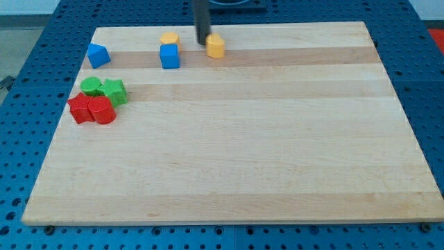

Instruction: Separate the blue cube from the yellow hexagon

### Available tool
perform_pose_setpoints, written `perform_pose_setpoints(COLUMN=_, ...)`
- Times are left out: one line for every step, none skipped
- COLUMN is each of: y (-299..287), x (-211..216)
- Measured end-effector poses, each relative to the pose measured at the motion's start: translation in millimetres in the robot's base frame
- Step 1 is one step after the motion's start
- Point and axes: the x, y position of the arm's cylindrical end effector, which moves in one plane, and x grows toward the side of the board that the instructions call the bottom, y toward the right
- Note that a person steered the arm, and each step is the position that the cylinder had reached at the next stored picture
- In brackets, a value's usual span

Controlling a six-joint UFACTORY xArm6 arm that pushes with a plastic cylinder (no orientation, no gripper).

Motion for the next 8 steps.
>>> perform_pose_setpoints(y=29.3, x=17.4)
perform_pose_setpoints(y=23.3, x=4.1)
perform_pose_setpoints(y=-19.2, x=-36.2)
perform_pose_setpoints(y=-90.9, x=-66.6)
perform_pose_setpoints(y=-155.7, x=-55.6)
perform_pose_setpoints(y=-142.3, x=-7.4)
perform_pose_setpoints(y=-90.6, x=33.2)
perform_pose_setpoints(y=-51.4, x=55.1)
